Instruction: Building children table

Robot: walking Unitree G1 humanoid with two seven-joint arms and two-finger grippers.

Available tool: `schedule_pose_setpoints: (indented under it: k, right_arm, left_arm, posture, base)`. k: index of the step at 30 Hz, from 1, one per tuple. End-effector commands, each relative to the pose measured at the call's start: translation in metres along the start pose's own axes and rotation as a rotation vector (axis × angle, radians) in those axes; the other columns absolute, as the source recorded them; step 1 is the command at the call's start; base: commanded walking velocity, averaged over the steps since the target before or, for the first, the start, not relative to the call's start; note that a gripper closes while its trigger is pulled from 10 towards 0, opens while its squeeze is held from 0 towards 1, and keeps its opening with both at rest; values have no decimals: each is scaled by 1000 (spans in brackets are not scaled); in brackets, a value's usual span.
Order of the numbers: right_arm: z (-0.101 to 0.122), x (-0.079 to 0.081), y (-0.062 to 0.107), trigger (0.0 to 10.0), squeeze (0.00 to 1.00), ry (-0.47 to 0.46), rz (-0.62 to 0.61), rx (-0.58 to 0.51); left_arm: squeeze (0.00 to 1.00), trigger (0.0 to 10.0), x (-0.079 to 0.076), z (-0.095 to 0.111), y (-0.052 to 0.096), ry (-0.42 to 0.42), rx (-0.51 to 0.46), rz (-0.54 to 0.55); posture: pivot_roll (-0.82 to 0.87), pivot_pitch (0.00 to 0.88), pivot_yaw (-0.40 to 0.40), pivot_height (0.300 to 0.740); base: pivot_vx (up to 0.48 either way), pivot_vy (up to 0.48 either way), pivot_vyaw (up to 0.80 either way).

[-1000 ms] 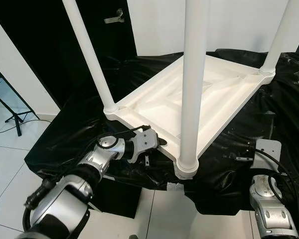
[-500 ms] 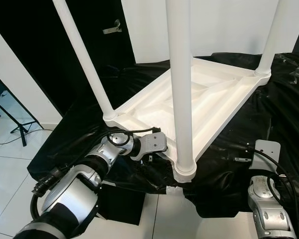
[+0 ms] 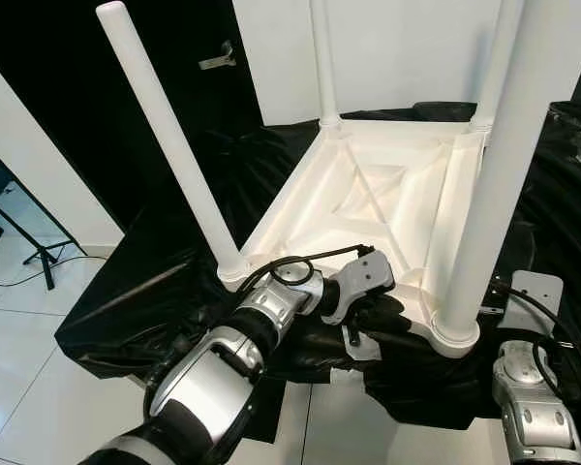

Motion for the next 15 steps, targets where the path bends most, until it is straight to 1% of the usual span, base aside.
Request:
schedule_pose_setpoints:
  k: [1, 3, 4, 5, 6, 7, 8, 9, 10, 11, 12, 13, 14, 15]
  right_arm:
    - [-17, 11, 7, 10000, 0, -4, 41, 86]
    - [-17, 8, 9, 10000, 0, -5, 34, 87]
    - [-14, 5, 11, 10000, 0, -10, 25, 78]
    - [-13, 3, 13, 10000, 0, -13, 19, 72]
    - [-13, 3, 13, 10000, 0, -13, 19, 72]
    - [-8, 0, 16, 10000, 0, -8, 13, 51]
    - [9, -5, 24, 10000, 0, 22, 30, -35]
    - [9, -5, 24, 10000, 0, 22, 30, -35]
    - [18, -6, 29, 10000, 0, 43, 46, -82]
    - [19, -6, 30, 10000, 0, 46, 49, -87]
    - [27, -8, 35, 10000, 0, 67, 60, -136]
    - [37, -12, 44, 10000, 0, 99, 62, -202]
    - [44, -14, 51, 10000, 0, 120, 63, -248]
    - [44, -14, 51, 10000, 0, 120, 63, -248]
  left_arm:
    - [0, 0, 8, -55, 6, 228, 196, 520]
    - [0, 0, 12, -58, 9, 262, 192, 600]
    - [0, 0, 15, -59, 12, 281, 186, 660]
    - [0, 0, 16, -60, 13, 296, 185, 697]
    - [0, 0, 16, -60, 13, 296, 185, 697]
    - [0, 0, 18, -60, 15, 300, 185, 730]
    - [0, 0, 20, -61, 17, 306, 182, 777]
    - [0, 0, 20, -61, 17, 306, 182, 777]
    - [0, 0, 20, -61, 18, 306, 182, 786]
    - [0, 0, 20, -61, 18, 305, 183, 785]
    - [0, 0, 20, -61, 19, 297, 179, 789]
    - [0, 3020, 20, -60, 18, 291, 164, 786]
    - [0, 3020, 19, -60, 17, 288, 154, 784]
    - [0, 3020, 19, -60, 17, 288, 154, 784]
  posture:
    - [-92, 0, 172, 740]
    - [-94, 0, 174, 740]
    - [-95, 0, 176, 740]
    - [-94, 0, 176, 740]
    - [-94, 0, 176, 740]
    - [-94, 0, 176, 740]
    - [-94, 0, 176, 740]
    - [-94, 0, 176, 740]
    - [-96, 0, 175, 740]
    - [-96, 0, 175, 740]
    - [-98, 0, 173, 740]
    - [-104, 0, 170, 740]
    - [-104, 0, 170, 740]
    - [-104, 0, 170, 740]
  base:
    - [0, 0, 0]
    - [0, 0, 0]
    - [0, 0, 0]
    - [0, 0, 0]
    - [0, 0, 0]
    - [0, 0, 0]
    - [0, 0, 0]
    - [0, 0, 0]
    - [0, 0, 0]
    - [0, 0, 0]
    - [0, 0, 0]
    - [0, 0, 0]
    - [0, 0, 0]
    - [0, 0, 0]
Point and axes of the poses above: a point about 5 cm out from each wrist's last joint towards the gripper, its own y axis pointing back from the gripper into the wrist, its own z axis along the axis of the wrist's last joint, x = y × z, the point moved 1 cm from there along -y, pointing out of the wrist towards the gripper, and after that the axes turned 5 degrees about -y, right-handed, at the moved point
